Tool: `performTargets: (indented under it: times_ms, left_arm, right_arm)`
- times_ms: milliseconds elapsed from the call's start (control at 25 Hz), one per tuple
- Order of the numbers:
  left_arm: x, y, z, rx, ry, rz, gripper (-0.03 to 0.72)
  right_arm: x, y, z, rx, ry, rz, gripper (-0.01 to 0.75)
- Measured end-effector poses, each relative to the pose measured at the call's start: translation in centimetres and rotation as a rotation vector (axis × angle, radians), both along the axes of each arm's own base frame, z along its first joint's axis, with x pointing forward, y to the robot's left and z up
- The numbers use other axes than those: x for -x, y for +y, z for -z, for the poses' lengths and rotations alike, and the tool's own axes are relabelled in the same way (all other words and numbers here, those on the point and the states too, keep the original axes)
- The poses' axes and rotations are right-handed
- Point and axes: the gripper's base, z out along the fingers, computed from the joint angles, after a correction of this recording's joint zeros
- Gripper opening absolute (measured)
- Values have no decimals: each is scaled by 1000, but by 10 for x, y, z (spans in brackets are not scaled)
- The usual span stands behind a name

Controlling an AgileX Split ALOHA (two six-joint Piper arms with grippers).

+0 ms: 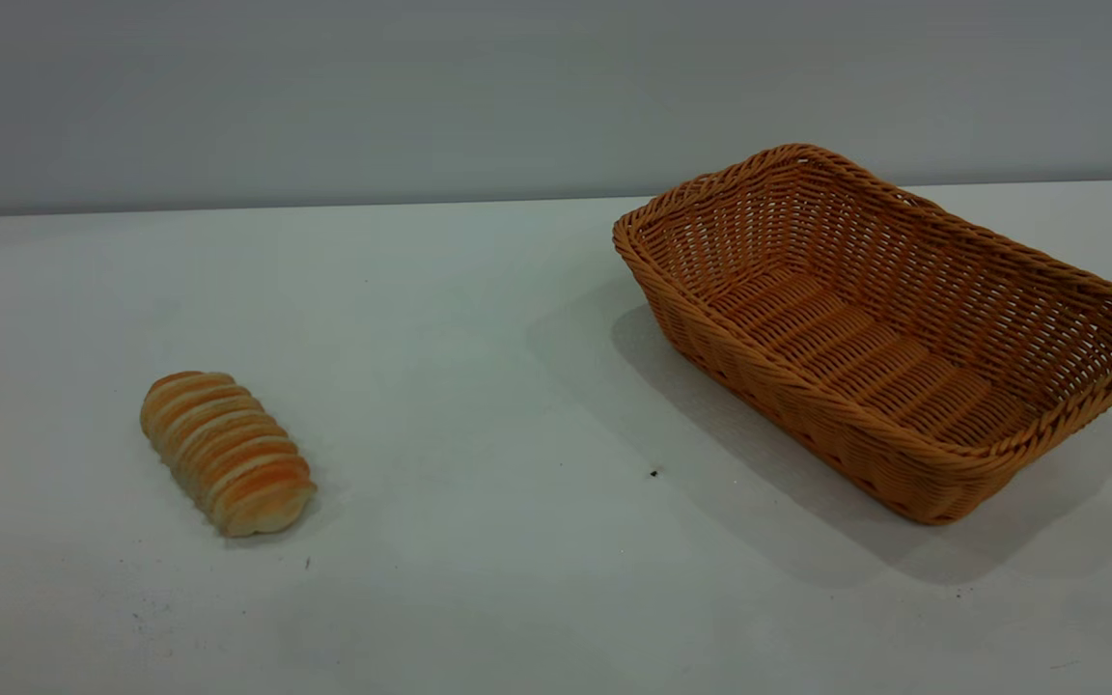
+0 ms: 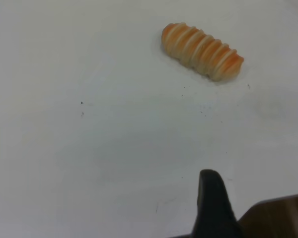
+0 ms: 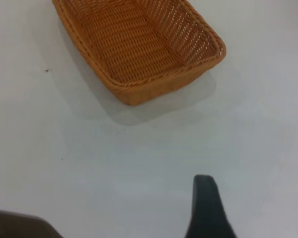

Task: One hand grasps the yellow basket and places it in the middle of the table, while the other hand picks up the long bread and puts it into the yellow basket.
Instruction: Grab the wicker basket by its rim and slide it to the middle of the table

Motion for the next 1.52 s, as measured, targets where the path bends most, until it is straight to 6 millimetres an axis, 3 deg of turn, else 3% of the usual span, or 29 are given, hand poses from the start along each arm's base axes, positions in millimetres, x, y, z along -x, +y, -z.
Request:
performTargets:
  times_ms: [1520]
  left_arm:
    - [0,1,0,0,0,49,517]
  right_arm:
    - [0,0,0,0,0,-11,535]
